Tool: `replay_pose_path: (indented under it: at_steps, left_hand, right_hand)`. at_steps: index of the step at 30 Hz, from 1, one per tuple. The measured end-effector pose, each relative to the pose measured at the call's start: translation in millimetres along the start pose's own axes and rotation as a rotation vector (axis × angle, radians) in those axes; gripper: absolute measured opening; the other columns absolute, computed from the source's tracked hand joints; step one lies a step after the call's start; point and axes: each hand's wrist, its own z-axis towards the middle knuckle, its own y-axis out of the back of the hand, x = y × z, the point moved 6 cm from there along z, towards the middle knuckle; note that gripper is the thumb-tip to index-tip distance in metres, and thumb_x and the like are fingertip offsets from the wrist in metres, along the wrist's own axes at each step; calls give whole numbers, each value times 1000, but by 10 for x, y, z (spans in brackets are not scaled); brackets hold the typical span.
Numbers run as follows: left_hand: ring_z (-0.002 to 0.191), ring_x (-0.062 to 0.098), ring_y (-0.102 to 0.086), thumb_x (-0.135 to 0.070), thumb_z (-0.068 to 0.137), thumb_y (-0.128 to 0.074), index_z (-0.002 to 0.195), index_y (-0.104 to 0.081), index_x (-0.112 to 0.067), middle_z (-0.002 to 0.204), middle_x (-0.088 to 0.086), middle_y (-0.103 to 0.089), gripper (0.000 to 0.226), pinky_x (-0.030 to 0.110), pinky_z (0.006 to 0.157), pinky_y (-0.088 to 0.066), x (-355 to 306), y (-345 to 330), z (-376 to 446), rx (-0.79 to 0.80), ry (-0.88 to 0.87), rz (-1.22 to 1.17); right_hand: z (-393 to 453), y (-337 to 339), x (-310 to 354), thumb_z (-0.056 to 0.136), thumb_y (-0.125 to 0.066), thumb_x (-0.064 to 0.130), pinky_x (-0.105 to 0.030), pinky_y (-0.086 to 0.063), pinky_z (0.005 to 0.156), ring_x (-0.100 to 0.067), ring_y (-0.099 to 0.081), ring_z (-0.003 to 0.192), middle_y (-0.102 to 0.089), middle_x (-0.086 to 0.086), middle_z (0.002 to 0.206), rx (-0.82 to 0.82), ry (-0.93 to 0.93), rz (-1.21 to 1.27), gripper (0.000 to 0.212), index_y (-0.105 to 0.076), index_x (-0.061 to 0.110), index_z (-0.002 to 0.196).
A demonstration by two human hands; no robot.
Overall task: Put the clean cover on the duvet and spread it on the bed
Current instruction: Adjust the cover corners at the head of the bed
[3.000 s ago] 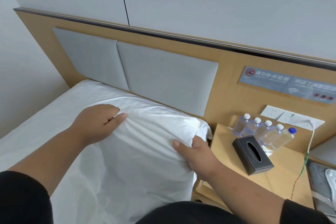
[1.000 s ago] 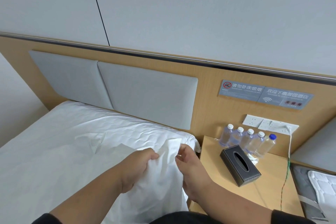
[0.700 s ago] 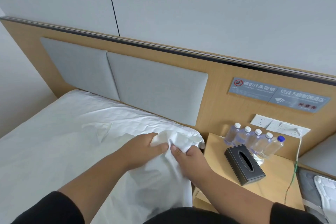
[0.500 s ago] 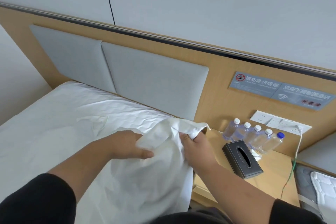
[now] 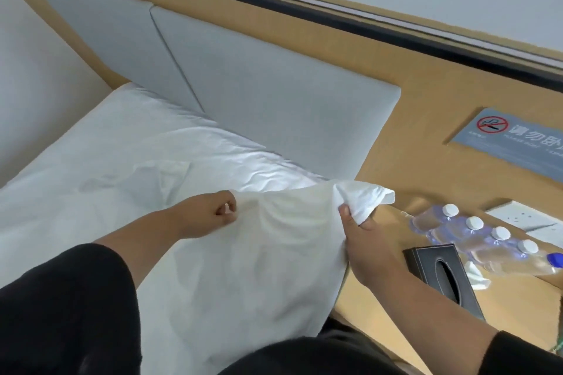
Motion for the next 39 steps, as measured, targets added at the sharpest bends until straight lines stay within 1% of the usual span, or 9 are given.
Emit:
replay_pose_path:
  at_steps: [3,10,15,18,21,26,29,32,39]
  left_hand:
    - [74,-3,-57,-32,101,-54,103,-59,-48,90,-21,-62,17,8,66,-42,43,-163,101,56,52,-90]
    - [119,4,-50,-32,99,-62,138,-52,-34,132,-23,-45,40,24,102,-39,-441,202,549,-15,-86,-92]
    - [119,9,-46,-33,97,-62,121,-61,-43,124,-21,-50,26,26,102,-34,-368,224,617,198,-50,128]
    - [114,9,-52,-35,96,-65,133,-57,-33,127,-16,-52,38,25,98,-40,-175,200,583,134,58,10]
    - [103,15,-60,-36,98,-63,112,-69,-18,111,-6,-64,24,29,91,-47,20,57,578,96,134,-45]
    - [68,20,-47,-15,106,-49,81,-61,-12,73,4,-55,27,30,59,-35,296,281,411,-410,281,-791]
    - [76,28,-55,-22,104,-45,89,-58,-19,80,7,-60,20,33,66,-41,495,640,286,-477,287,-322]
    - [81,36,-59,-25,103,-41,92,-48,-21,80,12,-62,14,37,67,-40,615,1025,169,-482,192,138]
    - [69,33,-50,-64,94,-17,75,-42,-24,69,11,-54,51,43,70,-46,1261,1898,-143,-608,299,376]
  right_hand:
    - [89,-71,-5,83,-60,69,-6,-51,69,9,-69,94,-74,27,102,155,-43,-11,11,-69,66,88]
    - [139,-111,12,75,-67,80,-22,-55,91,-7,-64,120,-70,15,126,357,-62,-81,53,-66,53,120]
    - [124,-136,81,74,-68,79,-34,-52,101,-12,-63,125,-69,9,129,391,-46,-51,58,-67,47,122]
    - [83,-153,101,71,-70,78,-24,-53,93,-10,-64,122,-70,10,127,399,-45,-15,58,-71,46,119]
    - [68,-150,86,72,-70,78,-22,-53,92,-9,-65,121,-71,12,126,403,-51,5,54,-71,48,117]
    - [216,-29,7,77,-66,78,-20,-54,93,-4,-63,121,-68,17,129,331,-53,-16,48,-67,55,119]
    - [468,132,26,84,-68,62,-17,-56,84,-6,-68,112,-72,11,123,162,-80,46,37,-72,43,115]
    - [755,165,48,91,-68,51,-34,-58,89,-19,-71,106,-76,3,111,-18,-151,3,35,-71,23,113]
    - [1187,-123,554,73,-76,60,-38,-61,84,-14,-75,95,-78,7,102,33,0,-34,44,-76,26,101]
